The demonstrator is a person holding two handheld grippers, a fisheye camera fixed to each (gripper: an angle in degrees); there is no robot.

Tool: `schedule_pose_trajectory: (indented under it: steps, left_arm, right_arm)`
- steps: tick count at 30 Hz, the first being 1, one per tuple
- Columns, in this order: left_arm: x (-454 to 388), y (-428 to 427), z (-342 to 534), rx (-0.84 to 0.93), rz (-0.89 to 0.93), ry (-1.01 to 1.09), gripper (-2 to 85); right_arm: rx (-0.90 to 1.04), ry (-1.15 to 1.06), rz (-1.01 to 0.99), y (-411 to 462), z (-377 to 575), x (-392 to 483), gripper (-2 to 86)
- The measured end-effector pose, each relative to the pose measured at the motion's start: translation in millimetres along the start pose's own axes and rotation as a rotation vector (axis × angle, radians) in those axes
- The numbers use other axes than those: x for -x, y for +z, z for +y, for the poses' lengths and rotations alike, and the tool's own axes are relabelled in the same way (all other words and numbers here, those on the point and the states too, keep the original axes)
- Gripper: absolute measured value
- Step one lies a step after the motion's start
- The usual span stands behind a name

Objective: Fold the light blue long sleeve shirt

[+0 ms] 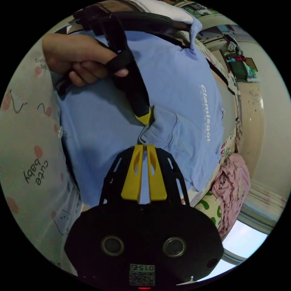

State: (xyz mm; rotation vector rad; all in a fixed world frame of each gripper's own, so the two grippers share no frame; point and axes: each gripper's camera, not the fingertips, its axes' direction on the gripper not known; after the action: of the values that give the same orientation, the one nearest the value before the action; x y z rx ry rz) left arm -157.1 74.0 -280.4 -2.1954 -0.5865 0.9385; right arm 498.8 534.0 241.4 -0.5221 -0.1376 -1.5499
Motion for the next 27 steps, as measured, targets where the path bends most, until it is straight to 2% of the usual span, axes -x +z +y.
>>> schedule_pose_trajectory:
  steps: [6,11,14,19,21,27]
  left_arm:
    - [-2.1,2.5,-3.9,0.029,-0.051,0.034,-0.9]
    - [2.6,-21.4,-2.4,-0.057,-0.081,0.009,-0.4]
    - [12.9,-34.0,-1.9,-0.089,-0.006,-0.056,1.9]
    - [27.8,-45.2,3.8,-0.164,0.160,-0.220,13.5]
    - [27.3,-42.3,0.7,-0.165,0.223,-0.252,15.7]
    - [19.5,-24.7,-23.9,-0.131,0.350,-0.300,17.7]
  right_arm:
    - [-0.041,0.183,-0.166,-14.5,16.5,-41.9,1.3]
    - [-0.122,0.315,-0.273,-41.7,41.1,-84.8,1.0]
    - [-0.184,0.398,-0.328,-64.2,57.1,-114.5,0.9]
    - [-0.319,0.543,-0.359,-113.1,89.5,-159.3,0.7]
    - [-0.380,0.633,-0.392,-137.7,108.7,-179.7,0.7]
    - [-0.486,0.701,-0.435,-202.3,144.7,-213.5,0.8]
